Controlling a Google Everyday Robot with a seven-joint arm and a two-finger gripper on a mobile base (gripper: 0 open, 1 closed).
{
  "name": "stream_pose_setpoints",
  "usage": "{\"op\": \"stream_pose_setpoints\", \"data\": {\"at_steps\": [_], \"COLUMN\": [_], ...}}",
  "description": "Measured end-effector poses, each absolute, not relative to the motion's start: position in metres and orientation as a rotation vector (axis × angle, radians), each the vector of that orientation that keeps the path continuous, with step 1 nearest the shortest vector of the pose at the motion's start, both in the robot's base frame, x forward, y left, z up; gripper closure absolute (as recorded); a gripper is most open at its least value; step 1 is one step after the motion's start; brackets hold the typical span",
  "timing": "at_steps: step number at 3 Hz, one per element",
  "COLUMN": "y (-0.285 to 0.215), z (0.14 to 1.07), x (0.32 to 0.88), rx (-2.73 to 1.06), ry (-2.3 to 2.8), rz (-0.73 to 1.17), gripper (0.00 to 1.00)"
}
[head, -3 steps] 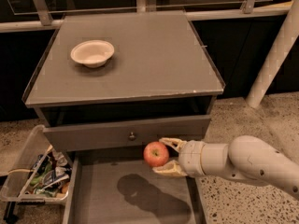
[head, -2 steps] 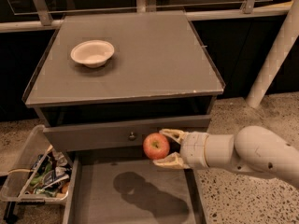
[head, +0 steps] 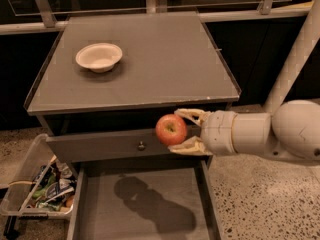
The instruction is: Pick apple from middle drawer and place on counter
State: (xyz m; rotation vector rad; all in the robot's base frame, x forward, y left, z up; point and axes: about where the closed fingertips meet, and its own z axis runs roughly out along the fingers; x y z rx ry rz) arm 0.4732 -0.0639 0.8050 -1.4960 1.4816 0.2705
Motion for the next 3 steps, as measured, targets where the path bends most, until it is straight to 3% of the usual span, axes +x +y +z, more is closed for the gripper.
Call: {"op": "stream_pose_setpoints", "data": {"at_steps": [1,3], "y": [-0.066,-0.059], "z": [0.883,0.888], "x": [0.521,0.547], "rx": [-1.513,-1.508], "ry": [1.428,1.418], "rz": [0.219,0.208], "gripper": [1.00,1.00]}}
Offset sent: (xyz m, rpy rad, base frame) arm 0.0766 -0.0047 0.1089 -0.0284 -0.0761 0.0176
